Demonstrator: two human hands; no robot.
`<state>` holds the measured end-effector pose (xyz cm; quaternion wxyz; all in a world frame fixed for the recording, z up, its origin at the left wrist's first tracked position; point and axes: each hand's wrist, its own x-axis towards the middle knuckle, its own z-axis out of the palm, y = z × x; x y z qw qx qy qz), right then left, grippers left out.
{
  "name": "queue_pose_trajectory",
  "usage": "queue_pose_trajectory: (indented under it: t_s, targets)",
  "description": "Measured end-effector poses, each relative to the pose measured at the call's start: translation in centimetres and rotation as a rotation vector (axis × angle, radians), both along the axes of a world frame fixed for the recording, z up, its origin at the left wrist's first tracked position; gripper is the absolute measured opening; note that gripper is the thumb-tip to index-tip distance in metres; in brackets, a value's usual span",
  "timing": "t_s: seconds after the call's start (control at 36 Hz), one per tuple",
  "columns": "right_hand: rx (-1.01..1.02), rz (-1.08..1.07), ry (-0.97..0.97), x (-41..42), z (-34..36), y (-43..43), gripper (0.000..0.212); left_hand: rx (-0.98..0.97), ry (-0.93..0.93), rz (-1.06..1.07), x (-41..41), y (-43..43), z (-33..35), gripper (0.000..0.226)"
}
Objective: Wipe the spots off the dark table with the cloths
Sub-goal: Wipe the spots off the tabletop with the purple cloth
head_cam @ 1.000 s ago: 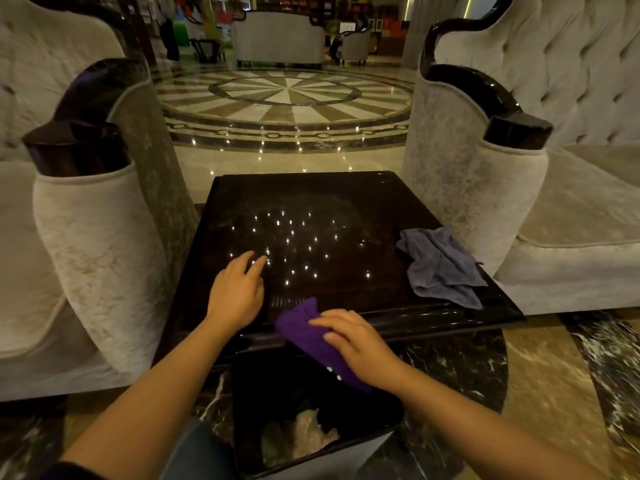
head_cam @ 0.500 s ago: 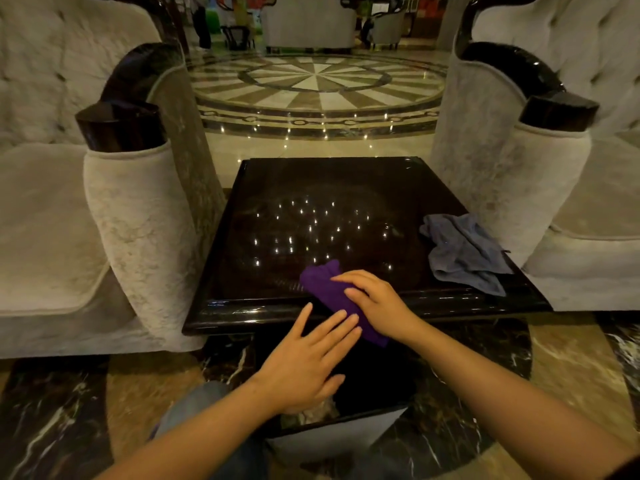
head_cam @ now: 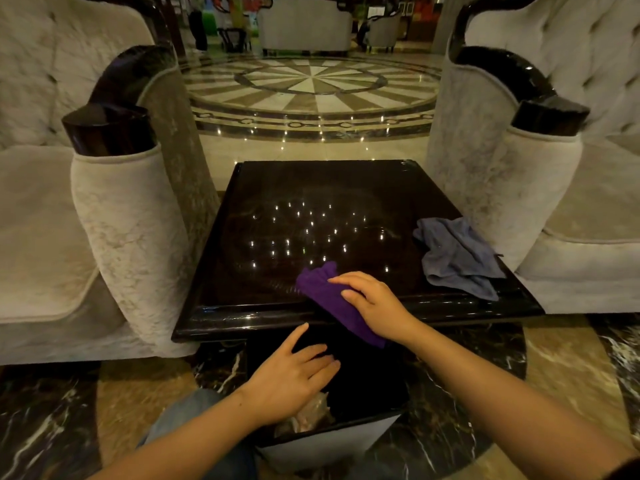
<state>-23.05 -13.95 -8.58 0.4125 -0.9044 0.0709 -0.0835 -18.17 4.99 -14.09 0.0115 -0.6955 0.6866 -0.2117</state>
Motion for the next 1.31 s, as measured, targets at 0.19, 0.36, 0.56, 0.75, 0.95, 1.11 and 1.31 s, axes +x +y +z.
queue_pose_trajectory:
  t_s: [0.19, 0.36, 0.56, 0.75, 0.95, 1.11, 1.31]
  targets:
    - [0.002, 0.006, -0.010, 0.0, -0.5, -0.1, 0.031, 0.044, 0.141, 0.005, -0.2, -0.3, 0.3, 0.017]
    - [-0.020, 0.028, -0.008, 0.7, -0.5, -0.8, 0.031, 0.153, 0.226, 0.040, 0.4, -1.5, -0.2, 0.046]
    - [-0.032, 0.063, -0.023, 1.2, -0.3, -1.5, 0.032, 0.208, 0.192, 0.057, 0.9, -2.6, 1.0, 0.030]
    - [-0.068, 0.083, -0.066, 2.1, 0.3, -3.0, 0.032, 0.210, 0.093, 0.100, 2.3, -3.9, 2.2, 0.024]
    - [-0.126, 0.015, -0.172, 4.6, 2.1, -6.2, 0.031, 0.126, 0.049, 0.308, 6.2, -7.2, 4.2, 0.057]
    - [-0.232, -0.127, -0.226, 7.9, 3.8, -11.9, 0.030, 0.095, 0.097, 0.442, 9.9, -10.4, 5.3, 0.049]
    - [-0.397, -0.435, -0.235, 12.4, 4.8, -19.9, 0.033, 0.175, 0.369, 0.705, 14.6, -12.9, 3.8, 0.102]
